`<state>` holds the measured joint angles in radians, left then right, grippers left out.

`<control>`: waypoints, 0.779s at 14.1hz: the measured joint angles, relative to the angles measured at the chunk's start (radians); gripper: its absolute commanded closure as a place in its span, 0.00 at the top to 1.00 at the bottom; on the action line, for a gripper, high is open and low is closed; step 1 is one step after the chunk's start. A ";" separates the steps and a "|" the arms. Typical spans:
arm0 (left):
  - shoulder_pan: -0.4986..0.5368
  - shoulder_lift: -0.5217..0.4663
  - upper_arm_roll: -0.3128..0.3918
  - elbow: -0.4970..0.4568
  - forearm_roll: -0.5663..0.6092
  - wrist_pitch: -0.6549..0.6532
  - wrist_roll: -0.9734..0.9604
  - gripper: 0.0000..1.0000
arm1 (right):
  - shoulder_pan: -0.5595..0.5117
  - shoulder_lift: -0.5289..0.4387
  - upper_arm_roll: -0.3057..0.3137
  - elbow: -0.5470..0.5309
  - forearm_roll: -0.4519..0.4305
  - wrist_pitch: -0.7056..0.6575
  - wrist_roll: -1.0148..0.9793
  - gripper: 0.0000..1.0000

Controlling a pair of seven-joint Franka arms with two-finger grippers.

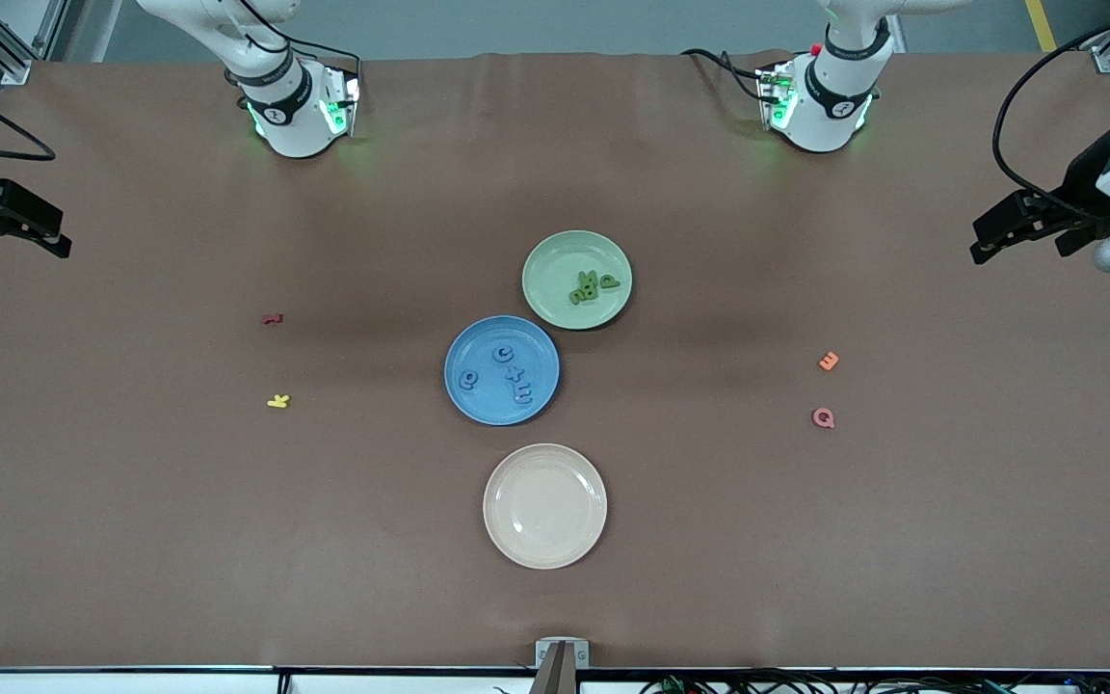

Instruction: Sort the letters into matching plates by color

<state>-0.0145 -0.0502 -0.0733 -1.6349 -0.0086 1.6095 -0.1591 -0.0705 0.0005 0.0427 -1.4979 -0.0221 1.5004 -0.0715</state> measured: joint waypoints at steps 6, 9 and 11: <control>-0.007 0.000 -0.034 0.000 0.000 -0.031 0.027 1.00 | 0.000 0.000 0.000 0.001 0.000 0.000 0.000 1.00; -0.008 0.000 -0.035 0.000 0.000 -0.036 0.027 1.00 | 0.000 0.000 0.000 0.001 0.000 0.000 0.000 1.00; -0.008 0.000 -0.035 0.003 0.000 -0.035 0.028 1.00 | 0.000 0.000 0.000 0.001 0.000 0.000 0.000 1.00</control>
<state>-0.0223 -0.0501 -0.1087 -1.6324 -0.0086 1.5740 -0.1308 -0.0706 0.0005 0.0426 -1.4969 -0.0221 1.5007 -0.0715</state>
